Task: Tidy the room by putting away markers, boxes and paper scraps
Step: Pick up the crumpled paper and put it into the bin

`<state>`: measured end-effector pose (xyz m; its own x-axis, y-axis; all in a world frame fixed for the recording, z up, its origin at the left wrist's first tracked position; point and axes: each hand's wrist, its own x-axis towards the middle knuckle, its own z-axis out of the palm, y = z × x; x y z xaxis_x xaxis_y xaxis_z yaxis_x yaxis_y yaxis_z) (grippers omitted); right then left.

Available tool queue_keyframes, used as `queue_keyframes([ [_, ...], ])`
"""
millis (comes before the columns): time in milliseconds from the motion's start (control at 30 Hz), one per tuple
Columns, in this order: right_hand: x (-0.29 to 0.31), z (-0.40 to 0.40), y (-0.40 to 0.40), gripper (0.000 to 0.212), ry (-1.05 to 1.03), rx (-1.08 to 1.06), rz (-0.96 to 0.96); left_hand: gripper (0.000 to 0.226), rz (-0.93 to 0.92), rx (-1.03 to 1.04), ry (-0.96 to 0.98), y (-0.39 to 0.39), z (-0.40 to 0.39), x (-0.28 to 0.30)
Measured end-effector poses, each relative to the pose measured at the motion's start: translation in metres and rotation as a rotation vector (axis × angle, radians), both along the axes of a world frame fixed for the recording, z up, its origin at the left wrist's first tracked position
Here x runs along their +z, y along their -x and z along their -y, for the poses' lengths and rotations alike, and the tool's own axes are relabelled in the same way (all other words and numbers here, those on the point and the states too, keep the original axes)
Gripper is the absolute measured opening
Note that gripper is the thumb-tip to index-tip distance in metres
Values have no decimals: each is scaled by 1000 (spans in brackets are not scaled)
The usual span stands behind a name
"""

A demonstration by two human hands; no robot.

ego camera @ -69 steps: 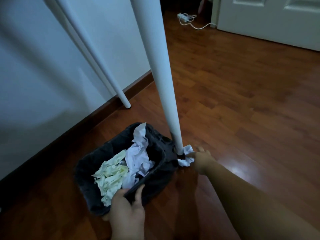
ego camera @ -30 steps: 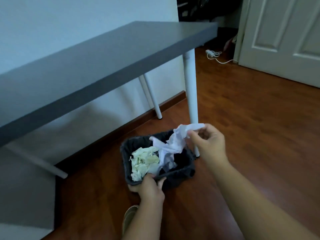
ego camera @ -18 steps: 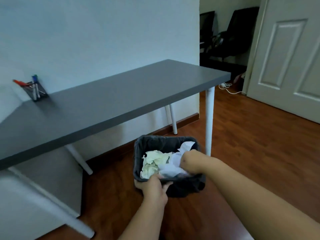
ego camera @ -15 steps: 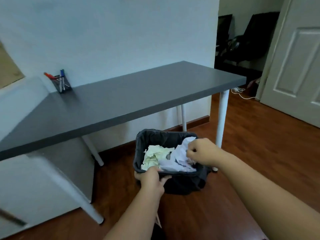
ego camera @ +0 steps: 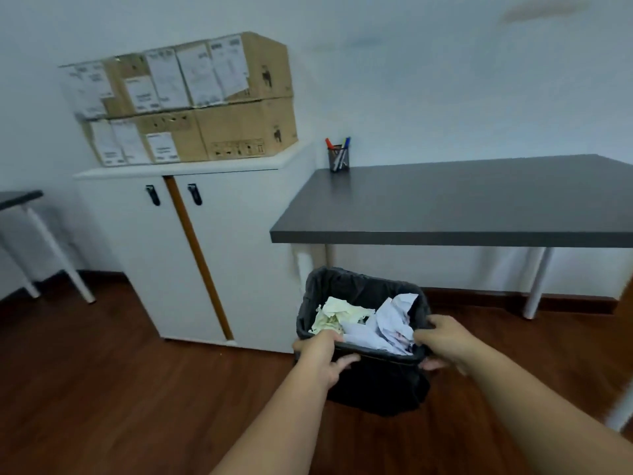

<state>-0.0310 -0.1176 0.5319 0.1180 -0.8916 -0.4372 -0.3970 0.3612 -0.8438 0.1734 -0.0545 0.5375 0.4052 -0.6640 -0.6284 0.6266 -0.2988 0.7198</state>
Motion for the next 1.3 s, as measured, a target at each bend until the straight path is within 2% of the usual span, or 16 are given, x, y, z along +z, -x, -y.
queue_keyframes([
  [67, -1, 6, -41, 30, 25, 26, -5, 64, 68, -101, -49, -45, -11, -4],
  [167, 0, 15, -93, 23, 26, 85, 2, 83, 188, -313, -147, -112, -19, -12],
  [267, -8, 29, -134, 21, 3, 141, 5, 81, 393, -405, -233, -173, -15, -33],
  [333, -16, 40, -156, 20, -6, 175, 3, 85, 596, -419, -292, -204, -10, -45],
  [400, -25, 48, -176, 19, -5, 201, 8, 78, 852, -477, -378, -227, -8, -56],
  [467, -35, 56, -192, 19, 0, 204, 28, 62, 1045, -494, -453, -241, -9, -59],
  [600, -60, 67, -219, 18, -22, 177, 63, 34, 1257, -427, -424, -263, 0, -66],
  [667, -74, 73, -230, 18, -58, 157, 81, 17, 1305, -424, -392, -275, 10, -74],
  [733, -87, 79, -242, 18, -97, 147, 90, 9, 1304, -405, -391, -285, 20, -79],
  [867, -109, 92, -263, 21, -141, 131, 115, 18, 1257, -405, -421, -307, 38, -88],
  [1067, -142, 112, -293, 26, -174, 103, 81, 26, 1295, -488, -501, -336, 63, -113],
  [1300, -183, 136, -331, 30, -202, 72, 52, 1, 1316, -589, -546, -366, 97, -154],
])
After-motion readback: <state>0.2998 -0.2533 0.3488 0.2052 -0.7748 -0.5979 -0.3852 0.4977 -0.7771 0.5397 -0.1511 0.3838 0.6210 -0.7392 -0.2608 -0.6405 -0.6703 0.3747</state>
